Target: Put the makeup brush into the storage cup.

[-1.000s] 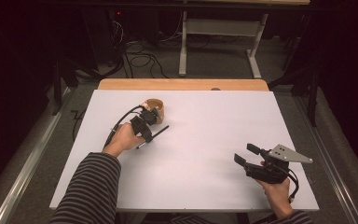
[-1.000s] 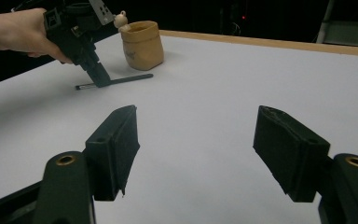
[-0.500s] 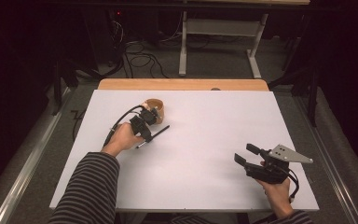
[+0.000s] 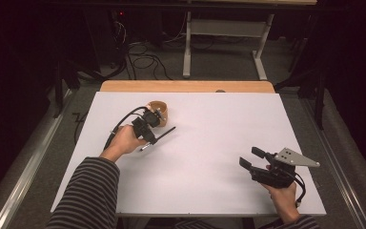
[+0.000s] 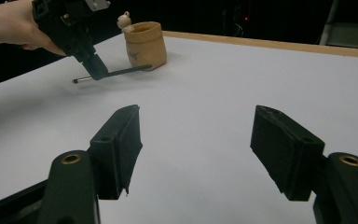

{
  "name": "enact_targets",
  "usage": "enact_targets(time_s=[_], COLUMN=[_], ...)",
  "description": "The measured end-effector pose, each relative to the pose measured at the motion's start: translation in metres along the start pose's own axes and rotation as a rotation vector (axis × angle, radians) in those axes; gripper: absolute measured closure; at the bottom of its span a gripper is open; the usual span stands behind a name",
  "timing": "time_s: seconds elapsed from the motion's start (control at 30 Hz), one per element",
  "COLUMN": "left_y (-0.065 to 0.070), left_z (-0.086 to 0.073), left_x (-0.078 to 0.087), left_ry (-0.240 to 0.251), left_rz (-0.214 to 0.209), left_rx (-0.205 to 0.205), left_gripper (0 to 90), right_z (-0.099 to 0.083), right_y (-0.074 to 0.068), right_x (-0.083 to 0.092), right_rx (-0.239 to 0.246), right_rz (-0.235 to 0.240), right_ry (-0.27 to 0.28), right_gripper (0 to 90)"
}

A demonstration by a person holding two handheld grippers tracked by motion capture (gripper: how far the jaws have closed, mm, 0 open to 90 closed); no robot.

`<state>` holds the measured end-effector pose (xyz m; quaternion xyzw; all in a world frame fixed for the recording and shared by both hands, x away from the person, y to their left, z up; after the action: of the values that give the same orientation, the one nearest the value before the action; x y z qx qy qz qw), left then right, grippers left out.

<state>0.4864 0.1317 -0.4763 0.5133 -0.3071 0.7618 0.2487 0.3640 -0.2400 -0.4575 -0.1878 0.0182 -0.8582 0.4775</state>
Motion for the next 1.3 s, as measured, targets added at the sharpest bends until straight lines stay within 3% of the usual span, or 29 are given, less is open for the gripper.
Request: enact_targets(time_s=[0.4, 0.6, 0.8, 1.17, 1.3], left_y=[0.001, 0.006, 0.013, 0.023, 0.029], left_z=[0.000, 0.002, 0.006, 0.010, 0.013], left_x=[0.020, 0.033, 0.042, 0.053, 0.059], left_ry=[0.040, 0.068, 0.100, 0.109, 0.125], left_rz=[-0.006, -0.009, -0.043, -0.046, -0.069], left_rx=[-0.006, -0.033, -0.040, -0.082, -0.084], left_gripper=[83.6, 83.6, 83.6, 83.6, 83.5], right_z=[0.000, 0.000, 0.001, 0.001, 0.001], right_y=[-0.001, 0.000, -0.001, -0.001, -0.001], right_x=[0.000, 0.000, 0.001, 0.002, 0.002], right_rx=[0.006, 0.007, 0.008, 0.006, 0.006], right_rz=[0.004, 0.002, 0.001, -0.006, -0.006], right_ry=[0.001, 0.003, 0.008, 0.013, 0.013], right_gripper=[34.4, 34.3, 34.3, 34.3, 34.5])
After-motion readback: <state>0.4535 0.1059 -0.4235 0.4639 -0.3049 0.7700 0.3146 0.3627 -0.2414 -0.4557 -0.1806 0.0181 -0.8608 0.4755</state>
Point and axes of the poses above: each handheld gripper's, and its own axes: x roughly backward along the jaws, z roughly out of its top, y roughly to its right, the point moved 4 cm from there along -x, roughly forward along the jaws, and after that the axes turned 15 degrees about z, right-handed, at the moved point
